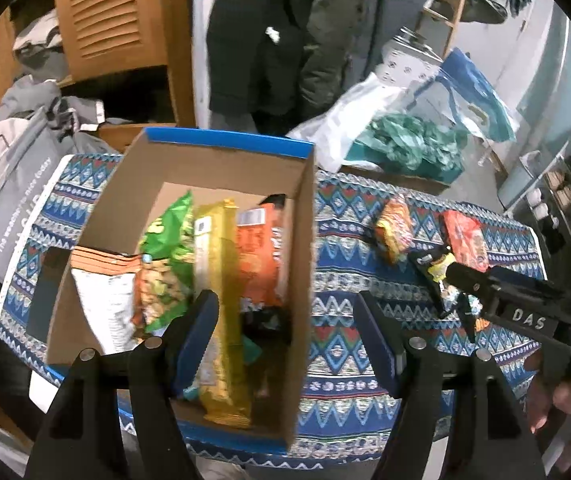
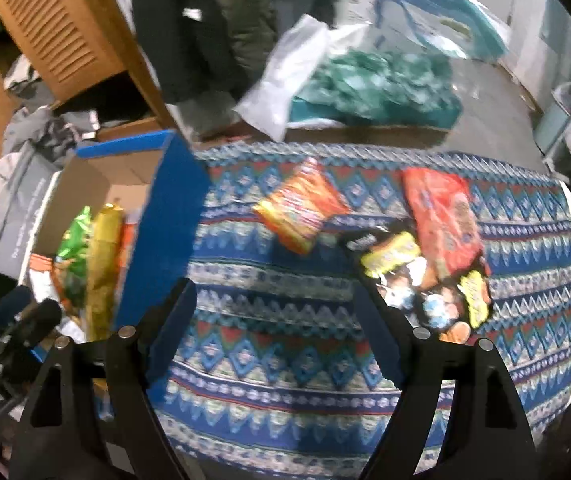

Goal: Organize snacks
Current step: 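Withdraw both tools from the box toward the remaining snacks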

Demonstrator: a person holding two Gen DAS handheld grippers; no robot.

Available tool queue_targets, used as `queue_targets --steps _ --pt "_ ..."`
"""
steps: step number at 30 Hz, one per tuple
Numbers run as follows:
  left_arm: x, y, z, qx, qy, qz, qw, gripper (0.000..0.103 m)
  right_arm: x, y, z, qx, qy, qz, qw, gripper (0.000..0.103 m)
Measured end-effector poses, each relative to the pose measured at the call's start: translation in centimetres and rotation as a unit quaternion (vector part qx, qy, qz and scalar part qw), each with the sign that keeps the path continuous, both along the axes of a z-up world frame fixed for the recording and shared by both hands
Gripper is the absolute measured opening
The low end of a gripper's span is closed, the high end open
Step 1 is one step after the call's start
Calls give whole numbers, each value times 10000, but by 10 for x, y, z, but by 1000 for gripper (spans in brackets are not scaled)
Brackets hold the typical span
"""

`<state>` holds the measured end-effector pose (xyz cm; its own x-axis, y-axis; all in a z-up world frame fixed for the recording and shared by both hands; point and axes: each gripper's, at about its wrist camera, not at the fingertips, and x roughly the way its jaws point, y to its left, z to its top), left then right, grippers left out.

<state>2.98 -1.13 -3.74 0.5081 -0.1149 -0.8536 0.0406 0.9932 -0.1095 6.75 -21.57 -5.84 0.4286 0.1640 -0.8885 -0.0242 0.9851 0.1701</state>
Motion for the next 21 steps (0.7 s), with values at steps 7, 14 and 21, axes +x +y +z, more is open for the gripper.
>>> queue_targets --steps 7,14,21 --pt "5 -31 -5 84 126 -197 9997 73 -7 -37 -23 -190 234 -235 9993 80" --pt "10 -60 -15 187 243 -365 9989 73 -13 -78 -34 -83 356 -656 9972 80" --pt "18 -81 -28 316 385 -463 9977 73 -12 -124 -50 -46 525 -1277 9904 80"
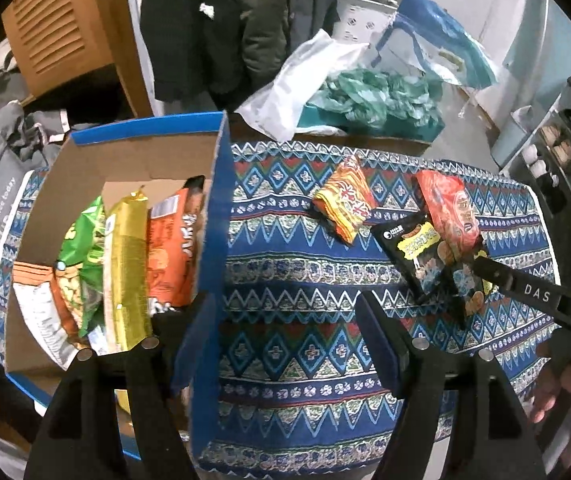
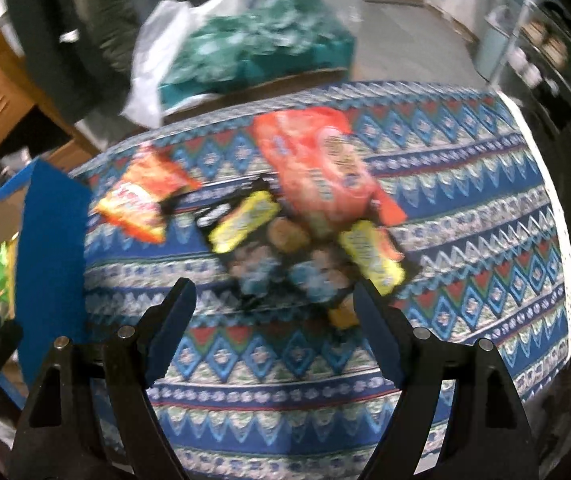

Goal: Organize snacks
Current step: 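Withdraw both tools from the box toward the remaining snacks, then grasp the black snack bag with yellow label with the right tool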

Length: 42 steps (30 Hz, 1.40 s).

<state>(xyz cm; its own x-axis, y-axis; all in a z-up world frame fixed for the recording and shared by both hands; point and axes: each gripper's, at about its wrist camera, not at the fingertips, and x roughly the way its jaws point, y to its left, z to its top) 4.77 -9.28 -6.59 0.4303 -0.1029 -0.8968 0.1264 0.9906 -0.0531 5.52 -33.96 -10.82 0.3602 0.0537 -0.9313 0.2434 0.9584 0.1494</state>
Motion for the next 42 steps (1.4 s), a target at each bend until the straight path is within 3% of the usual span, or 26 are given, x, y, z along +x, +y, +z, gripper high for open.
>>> queue_targets --steps 13,24,36,39,42 --pt "15 -23 -26 -18 295 -16 9996 76 21 -53 -39 141 276 -994 9946 80" --pt "20 -19 -32 -146 443 44 9989 76 30 -38 -66 -278 614 -742 9950 80" --pt "13 -28 -29 -181 501 -175 9984 76 -2 -27 -85 -672 1158 -193 9908 80" --pt "10 -29 -30 -207 542 -180 9982 76 -18 -32 -88 -628 1278 -250 9895 80" --pt "8 -28 -29 -301 598 -147 9977 76 -34 -48 -82 -337 1025 -542 9927 80"
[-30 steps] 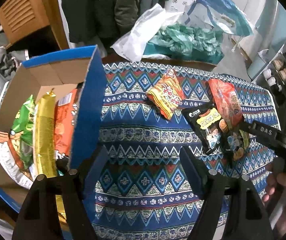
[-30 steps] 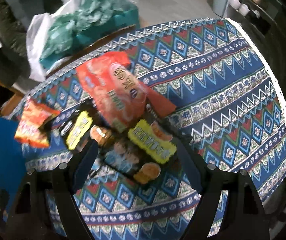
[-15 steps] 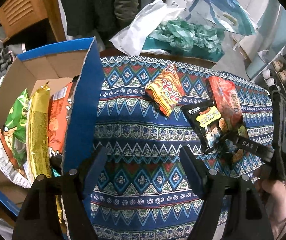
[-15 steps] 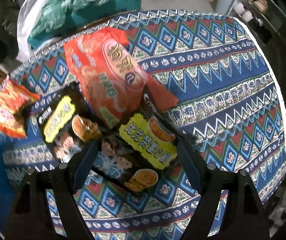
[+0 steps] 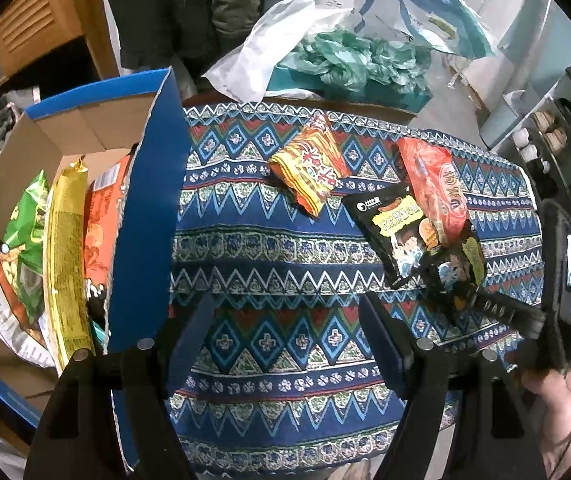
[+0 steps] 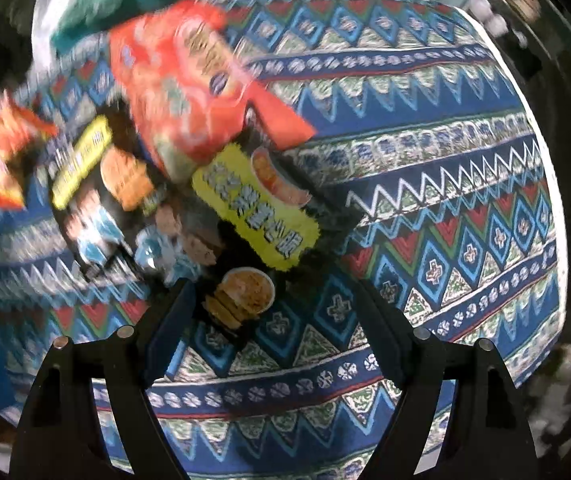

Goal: Organize snacks
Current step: 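Grasp the black snack bag with yellow label with the right tool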

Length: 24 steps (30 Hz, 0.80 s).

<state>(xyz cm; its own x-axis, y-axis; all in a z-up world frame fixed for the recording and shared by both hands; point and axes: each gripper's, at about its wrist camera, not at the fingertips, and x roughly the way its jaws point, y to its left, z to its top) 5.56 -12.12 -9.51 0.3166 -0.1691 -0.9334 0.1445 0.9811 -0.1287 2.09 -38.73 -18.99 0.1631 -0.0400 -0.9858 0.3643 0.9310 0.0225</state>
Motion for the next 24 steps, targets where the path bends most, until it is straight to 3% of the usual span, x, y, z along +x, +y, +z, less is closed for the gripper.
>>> queue_targets --steps 4,10,19,24 --pt "-2 -1 2 -28 -15 -9 10000 76 0 -10 13 66 -377 -256 9989 80" --pt "0 1 -3 61 1 16 10000 77 21 -7 11 -144 -500 -328 9981 80" --pt "7 5 -12 41 123 98 9999 76 58 23 -2 -564 -276 75 9980 80" --pt "7 1 -12 -10 154 46 9999 76 45 50 -6 -739 -58 343 9967 80"
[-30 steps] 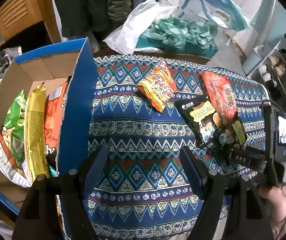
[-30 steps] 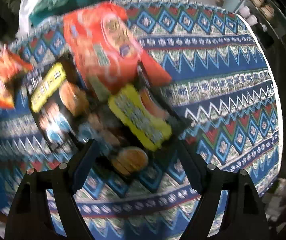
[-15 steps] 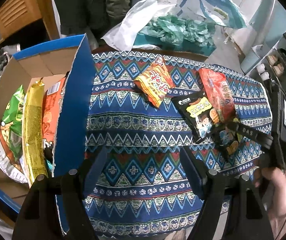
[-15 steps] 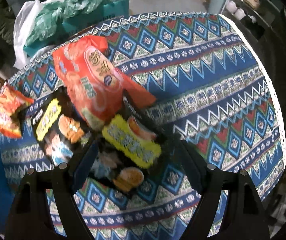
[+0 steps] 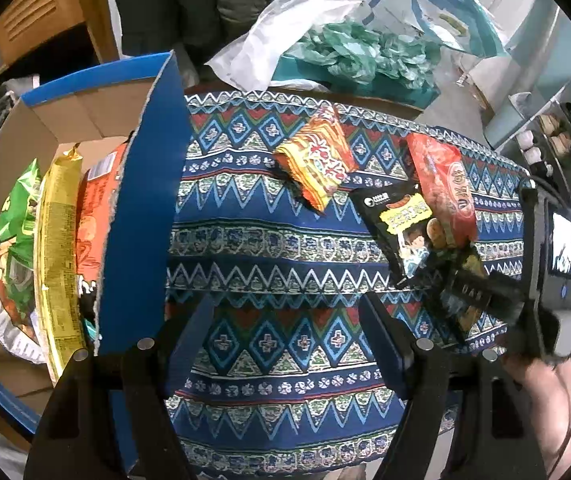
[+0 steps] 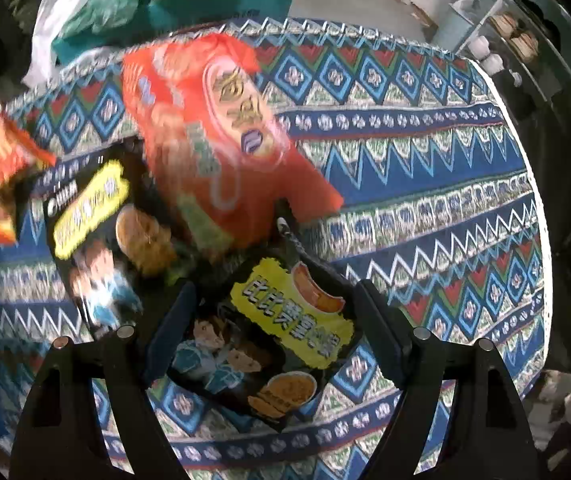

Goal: Organize snacks
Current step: 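Grasp the black snack bag with yellow label with the right tool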

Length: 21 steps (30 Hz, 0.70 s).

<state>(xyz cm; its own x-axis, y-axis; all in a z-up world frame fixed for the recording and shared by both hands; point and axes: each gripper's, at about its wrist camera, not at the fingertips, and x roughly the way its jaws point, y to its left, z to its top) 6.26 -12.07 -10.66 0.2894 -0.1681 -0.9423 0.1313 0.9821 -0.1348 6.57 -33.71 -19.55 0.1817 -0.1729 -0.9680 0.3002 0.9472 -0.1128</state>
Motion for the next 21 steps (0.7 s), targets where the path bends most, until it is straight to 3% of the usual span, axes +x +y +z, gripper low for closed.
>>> queue_targets --steps 5,9,15,21 --pt "-4 -6 4 15 -45 -101 9999 76 -26 5 2 -103 175 110 9997 80" --pt "-7 -6 4 -10 -23 -107 9999 76 -44 5 12 93 105 2 9999 80" --pt "-12 -6 5 -53 1 -98 9999 76 -56 -25 9 749 -74 -662 9950 81" --pt "-15 -6 3 -28 41 -95 9999 76 -51 -43 4 787 -198 -937 9923 82"
